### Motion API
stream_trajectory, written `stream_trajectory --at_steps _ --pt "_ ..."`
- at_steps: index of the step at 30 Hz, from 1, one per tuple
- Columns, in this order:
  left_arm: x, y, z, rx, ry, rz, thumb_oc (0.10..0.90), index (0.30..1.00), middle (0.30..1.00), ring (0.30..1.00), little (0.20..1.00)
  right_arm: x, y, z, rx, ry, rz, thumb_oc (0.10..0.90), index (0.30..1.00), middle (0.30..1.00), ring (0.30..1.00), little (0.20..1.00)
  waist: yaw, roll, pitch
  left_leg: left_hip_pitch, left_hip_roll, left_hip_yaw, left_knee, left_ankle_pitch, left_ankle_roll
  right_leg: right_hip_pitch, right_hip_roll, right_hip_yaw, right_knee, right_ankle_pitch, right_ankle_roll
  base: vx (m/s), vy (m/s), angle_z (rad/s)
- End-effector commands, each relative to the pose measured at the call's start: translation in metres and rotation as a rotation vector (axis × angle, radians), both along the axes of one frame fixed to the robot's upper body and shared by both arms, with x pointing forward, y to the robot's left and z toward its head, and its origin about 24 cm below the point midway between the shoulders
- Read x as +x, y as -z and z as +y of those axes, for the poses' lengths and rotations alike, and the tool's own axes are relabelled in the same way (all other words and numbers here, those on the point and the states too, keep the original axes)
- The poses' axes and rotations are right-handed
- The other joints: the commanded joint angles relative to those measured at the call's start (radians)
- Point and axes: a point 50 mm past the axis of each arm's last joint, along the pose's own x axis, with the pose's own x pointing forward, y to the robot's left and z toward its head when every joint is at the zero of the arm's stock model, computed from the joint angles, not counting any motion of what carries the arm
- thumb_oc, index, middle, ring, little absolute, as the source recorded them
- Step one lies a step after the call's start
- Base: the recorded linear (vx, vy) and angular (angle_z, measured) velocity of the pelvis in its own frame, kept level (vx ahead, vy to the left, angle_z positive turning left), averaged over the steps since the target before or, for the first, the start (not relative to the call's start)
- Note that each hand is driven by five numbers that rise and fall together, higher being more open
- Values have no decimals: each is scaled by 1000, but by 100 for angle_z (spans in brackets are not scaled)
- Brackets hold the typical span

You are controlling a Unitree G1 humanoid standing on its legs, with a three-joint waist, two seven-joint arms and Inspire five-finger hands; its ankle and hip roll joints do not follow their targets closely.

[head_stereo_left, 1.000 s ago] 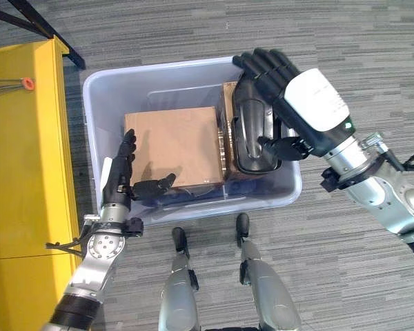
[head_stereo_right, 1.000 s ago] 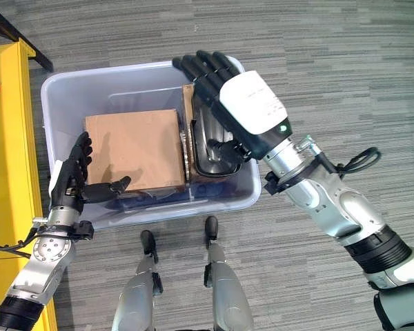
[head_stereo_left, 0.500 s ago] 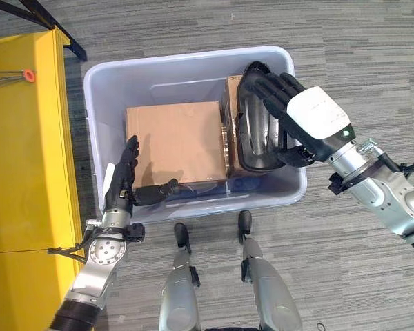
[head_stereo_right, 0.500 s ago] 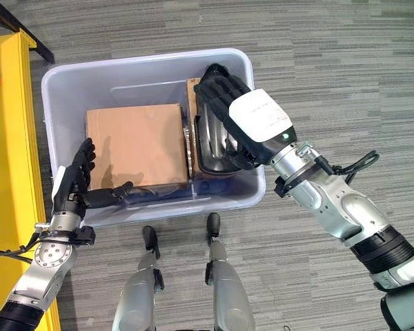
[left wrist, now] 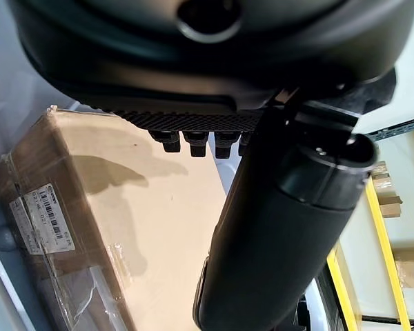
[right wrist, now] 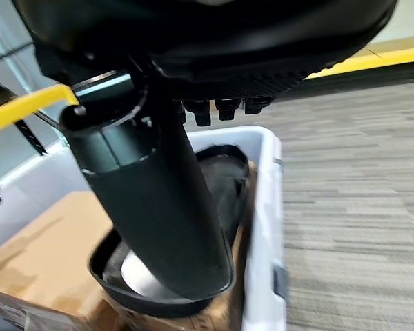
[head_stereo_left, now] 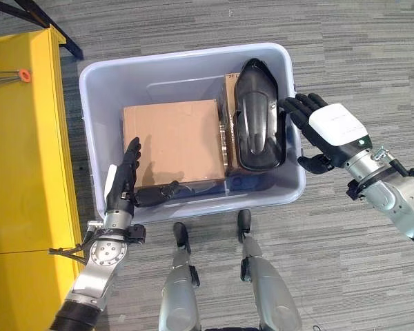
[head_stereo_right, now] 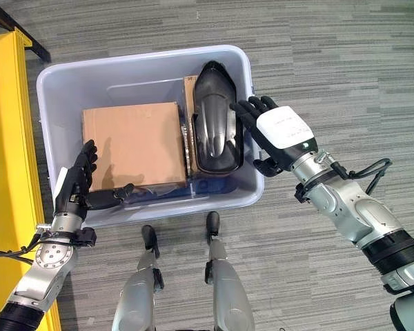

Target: Move parts from the plastic box to the shelf.

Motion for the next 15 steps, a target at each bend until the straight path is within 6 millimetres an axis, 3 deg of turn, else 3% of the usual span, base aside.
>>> stream_trajectory --at_steps 1,10,15 --pt "0 -32 -11 44 51 -174 900 1000 1000 1000 1000 -6 -47 19 -46 -136 -208 900 1000 1000 1000 1000 -14 -34 -14 1 84 -6 3 -12 -26 26 -134 -92 4 -94 130 -8 -31 -2" --pt "4 -30 -13 56 54 -174 900 1000 1000 1000 1000 10 -29 9 -151 -80 -167 900 1000 1000 1000 1000 -4 -27 -14 -29 85 -12 0 -3 -31 -1 -141 -107 4 -92 131 -7 -9 -2" --pt "5 -29 -17 70 77 -173 900 1000 1000 1000 1000 12 -30 7 -142 -68 -212 900 1000 1000 1000 1000 -4 -20 -14 -37 85 -11 -4 1 -32 -11 -142 -110 4 -90 130 -18 3 0"
